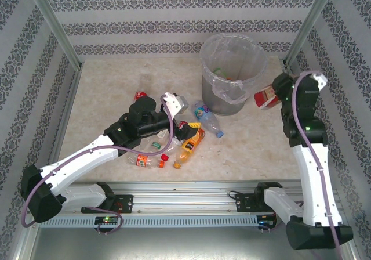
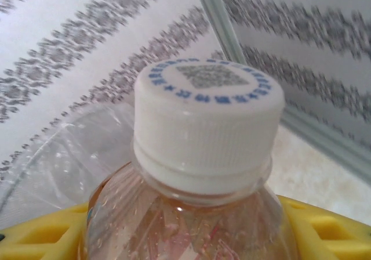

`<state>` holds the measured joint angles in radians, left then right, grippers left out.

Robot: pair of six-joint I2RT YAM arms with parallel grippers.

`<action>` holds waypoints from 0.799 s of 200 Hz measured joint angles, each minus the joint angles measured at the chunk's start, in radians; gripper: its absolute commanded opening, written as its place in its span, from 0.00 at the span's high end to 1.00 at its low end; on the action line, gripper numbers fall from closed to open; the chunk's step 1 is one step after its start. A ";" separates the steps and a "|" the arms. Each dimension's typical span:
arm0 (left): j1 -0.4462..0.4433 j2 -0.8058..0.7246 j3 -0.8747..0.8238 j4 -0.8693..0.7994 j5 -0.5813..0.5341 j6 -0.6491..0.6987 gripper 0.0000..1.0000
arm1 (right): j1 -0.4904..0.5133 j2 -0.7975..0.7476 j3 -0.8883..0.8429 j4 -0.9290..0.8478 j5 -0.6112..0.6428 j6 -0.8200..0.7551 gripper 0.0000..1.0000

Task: Put the plastic bottles in the bin

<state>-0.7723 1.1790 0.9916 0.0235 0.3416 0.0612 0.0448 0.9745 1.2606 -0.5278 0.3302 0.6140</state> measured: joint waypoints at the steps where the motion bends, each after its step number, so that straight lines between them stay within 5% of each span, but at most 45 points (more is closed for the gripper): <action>1: 0.000 0.000 0.000 0.000 0.000 0.000 0.00 | 0.004 0.003 0.005 0.000 0.005 -0.005 0.49; 57: 0.000 0.000 0.000 0.003 0.000 -0.002 0.00 | 0.212 0.287 0.391 0.031 0.163 -0.339 0.48; 160: 0.000 0.018 0.000 -0.010 0.005 0.020 0.00 | 0.234 0.893 1.062 -0.336 -0.035 -0.699 0.49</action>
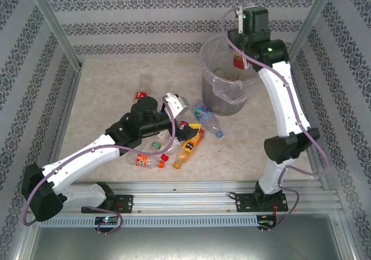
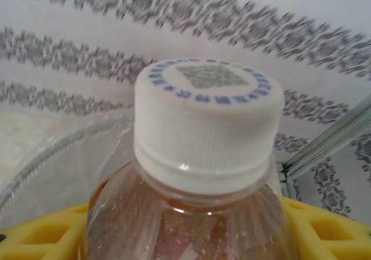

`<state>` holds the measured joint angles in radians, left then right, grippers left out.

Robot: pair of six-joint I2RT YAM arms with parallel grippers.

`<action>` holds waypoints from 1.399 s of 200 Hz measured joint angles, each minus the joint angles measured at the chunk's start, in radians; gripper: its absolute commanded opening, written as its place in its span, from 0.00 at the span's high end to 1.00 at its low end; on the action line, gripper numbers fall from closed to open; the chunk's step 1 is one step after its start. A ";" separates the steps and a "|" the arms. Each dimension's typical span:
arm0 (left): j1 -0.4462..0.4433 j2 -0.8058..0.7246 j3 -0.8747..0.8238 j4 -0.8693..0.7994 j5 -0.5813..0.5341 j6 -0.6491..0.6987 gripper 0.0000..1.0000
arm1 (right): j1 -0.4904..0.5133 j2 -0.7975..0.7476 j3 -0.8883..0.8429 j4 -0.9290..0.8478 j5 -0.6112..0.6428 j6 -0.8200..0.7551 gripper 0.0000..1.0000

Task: Put the plastic bottles in the bin

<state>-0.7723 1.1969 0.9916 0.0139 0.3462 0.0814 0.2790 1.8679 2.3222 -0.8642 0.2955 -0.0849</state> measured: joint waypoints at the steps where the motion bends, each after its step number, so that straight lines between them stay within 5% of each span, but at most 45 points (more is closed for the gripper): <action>1: 0.000 0.000 0.000 0.000 0.000 0.000 0.00 | 0.000 0.007 0.007 -0.006 -0.002 -0.002 0.49; 89: 0.000 0.039 -0.005 0.000 0.008 0.002 0.00 | 0.000 0.217 0.103 -0.240 -0.101 -0.046 0.45; 208: 0.002 0.038 -0.007 -0.011 0.030 0.002 0.00 | -0.008 0.266 0.214 -0.277 -0.197 -0.034 0.11; 280: 0.002 0.027 0.079 -0.124 0.010 -0.039 0.00 | 0.021 -0.029 -0.216 -0.125 -0.245 0.060 0.02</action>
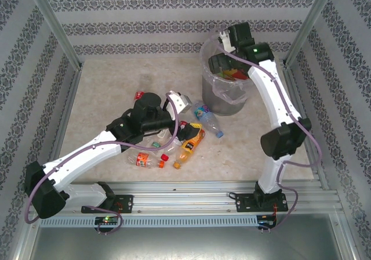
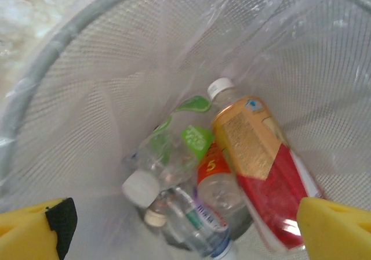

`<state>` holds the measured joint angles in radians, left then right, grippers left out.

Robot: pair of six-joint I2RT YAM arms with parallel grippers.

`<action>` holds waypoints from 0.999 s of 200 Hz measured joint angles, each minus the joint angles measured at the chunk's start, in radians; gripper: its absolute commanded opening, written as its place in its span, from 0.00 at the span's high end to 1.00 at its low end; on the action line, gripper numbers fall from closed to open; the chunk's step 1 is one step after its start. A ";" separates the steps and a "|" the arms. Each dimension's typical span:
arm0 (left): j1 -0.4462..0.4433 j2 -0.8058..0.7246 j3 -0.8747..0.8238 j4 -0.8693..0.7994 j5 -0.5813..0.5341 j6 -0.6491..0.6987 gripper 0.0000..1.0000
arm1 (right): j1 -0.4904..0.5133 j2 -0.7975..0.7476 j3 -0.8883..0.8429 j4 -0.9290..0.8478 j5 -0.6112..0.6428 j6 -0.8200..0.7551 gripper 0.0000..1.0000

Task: Put the plastic bottles in the bin

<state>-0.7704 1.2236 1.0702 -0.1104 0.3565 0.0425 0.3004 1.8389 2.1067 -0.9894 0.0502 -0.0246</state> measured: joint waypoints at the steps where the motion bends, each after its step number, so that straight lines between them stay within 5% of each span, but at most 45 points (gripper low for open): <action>1: 0.000 -0.001 0.000 -0.001 0.000 -0.002 0.00 | 0.001 -0.004 -0.004 0.001 0.000 0.000 0.02; 69: 0.005 0.008 0.006 -0.188 -0.217 -0.117 0.00 | 0.016 -0.402 -0.383 0.195 -0.120 0.109 0.02; 109: 0.035 0.067 0.066 -0.323 -0.336 -0.180 0.00 | 0.051 -0.541 -0.618 0.306 -0.290 0.204 0.02; 200: 0.349 0.285 0.187 -0.457 -0.307 -0.416 0.00 | 0.189 -0.739 -0.954 0.449 -0.391 0.301 0.02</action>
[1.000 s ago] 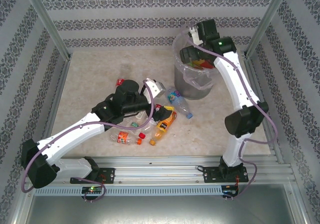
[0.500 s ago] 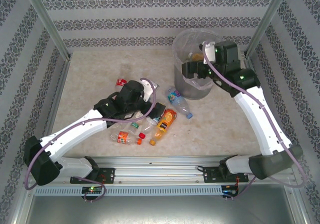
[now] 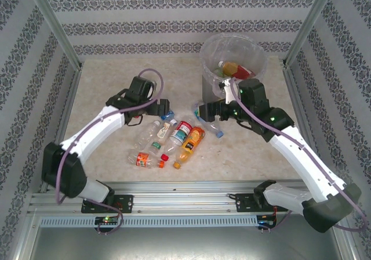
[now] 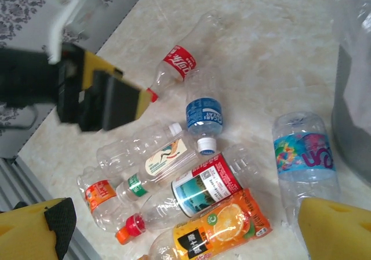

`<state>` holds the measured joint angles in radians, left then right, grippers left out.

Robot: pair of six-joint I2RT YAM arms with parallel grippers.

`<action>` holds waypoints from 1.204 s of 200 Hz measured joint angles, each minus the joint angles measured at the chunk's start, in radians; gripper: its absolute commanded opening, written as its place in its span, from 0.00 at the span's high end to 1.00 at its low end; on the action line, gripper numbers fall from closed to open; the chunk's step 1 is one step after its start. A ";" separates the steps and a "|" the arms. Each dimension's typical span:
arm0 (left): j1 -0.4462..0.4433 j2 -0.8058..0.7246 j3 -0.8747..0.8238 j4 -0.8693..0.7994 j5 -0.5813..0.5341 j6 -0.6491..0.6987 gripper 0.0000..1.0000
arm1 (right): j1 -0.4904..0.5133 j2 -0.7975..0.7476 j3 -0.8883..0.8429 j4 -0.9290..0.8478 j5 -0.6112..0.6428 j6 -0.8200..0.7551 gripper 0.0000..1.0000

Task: Put the plastic bottles in the bin

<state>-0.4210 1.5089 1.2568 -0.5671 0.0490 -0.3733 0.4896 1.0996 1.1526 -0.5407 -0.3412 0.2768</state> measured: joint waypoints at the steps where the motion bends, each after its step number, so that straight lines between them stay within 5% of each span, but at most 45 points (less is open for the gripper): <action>1: 0.001 0.004 0.004 -0.002 0.001 -0.003 0.00 | 0.000 -0.003 -0.003 0.000 0.000 0.002 0.02; 84: 0.031 0.444 0.258 -0.031 0.097 -0.291 0.00 | 0.006 -0.055 -0.096 0.023 0.014 0.036 0.02; 173: 0.074 0.502 0.294 -0.061 0.101 -0.392 0.05 | 0.006 -0.070 -0.114 0.021 0.042 0.043 0.02; 241: 0.103 0.564 0.292 -0.025 0.153 -0.404 0.24 | 0.006 -0.068 -0.114 0.024 0.054 0.066 0.02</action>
<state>-0.3180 2.0727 1.5486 -0.5919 0.2016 -0.7773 0.4957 1.0321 1.0382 -0.5171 -0.2871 0.3428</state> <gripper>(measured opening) 0.796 0.981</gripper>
